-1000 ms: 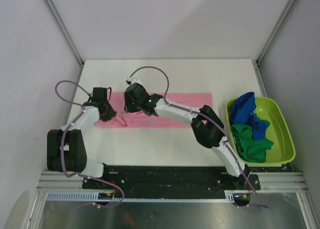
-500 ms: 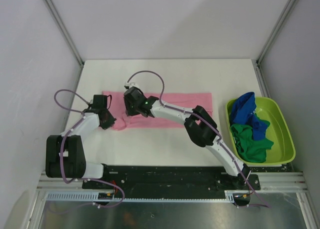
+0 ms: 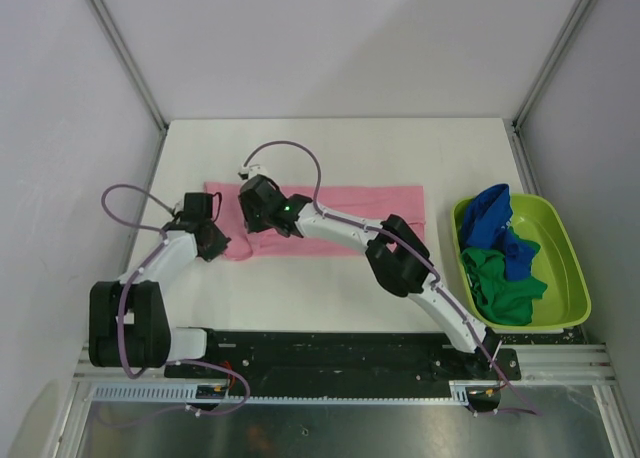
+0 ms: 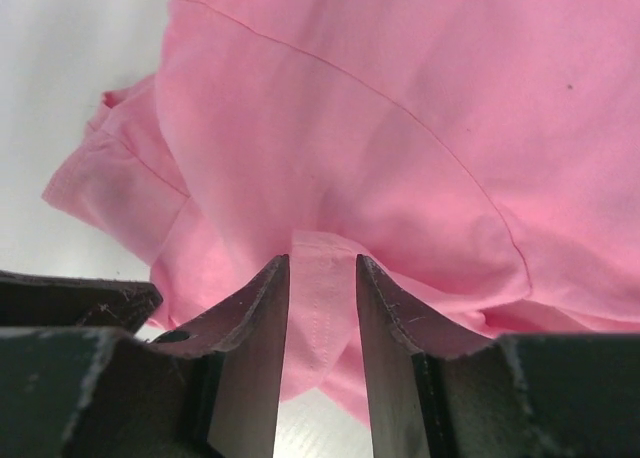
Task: Fold and stack the t-shirts
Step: Fold the other side of the tshirt into a rectangle
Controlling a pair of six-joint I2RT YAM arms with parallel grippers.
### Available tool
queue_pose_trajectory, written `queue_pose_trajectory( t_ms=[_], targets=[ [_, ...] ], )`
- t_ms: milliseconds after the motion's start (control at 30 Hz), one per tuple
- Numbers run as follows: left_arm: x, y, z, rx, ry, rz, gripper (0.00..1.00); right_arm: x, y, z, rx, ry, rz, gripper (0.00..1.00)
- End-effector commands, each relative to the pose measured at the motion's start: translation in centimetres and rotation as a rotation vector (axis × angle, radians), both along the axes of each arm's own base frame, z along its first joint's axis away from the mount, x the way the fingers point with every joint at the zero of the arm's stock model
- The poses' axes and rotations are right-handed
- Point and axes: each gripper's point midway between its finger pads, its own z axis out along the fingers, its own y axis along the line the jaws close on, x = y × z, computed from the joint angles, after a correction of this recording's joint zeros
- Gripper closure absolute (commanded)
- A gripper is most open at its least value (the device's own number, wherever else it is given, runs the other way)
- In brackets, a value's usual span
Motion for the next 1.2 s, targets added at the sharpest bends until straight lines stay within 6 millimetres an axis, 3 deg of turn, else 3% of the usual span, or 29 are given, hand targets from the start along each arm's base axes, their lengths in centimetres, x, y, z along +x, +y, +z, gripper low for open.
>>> queue_pose_trajectory(
  t_ms=[0, 333, 933, 1033, 1167],
  targets=[
    [-0.7, 0.2, 0.5, -0.023, -0.034, 0.069, 1.0, 0.7, 1.3, 0.8, -0.004, -0.072, 0.019, 0.62],
    [-2.3, -0.4, 0.3, -0.079, -0.048, 0.121, 1.0, 0.1, 1.8, -1.0, -0.05, -0.075, 0.049, 0.58],
    [-2.3, -0.6, 0.7, -0.087, -0.058, 0.115, 1.0, -0.6, 1.6, -1.7, -0.117, -0.108, 0.065, 0.47],
    [-2.2, -0.6, 0.7, -0.086, -0.06, 0.113, 1.0, -0.6, 1.4, -1.9, -0.129, -0.109, 0.049, 0.5],
    [-2.2, -0.5, 0.9, -0.08, -0.064, 0.112, 1.0, 0.0, 0.5, -1.4, -0.145, -0.119, 0.001, 0.64]
  ],
)
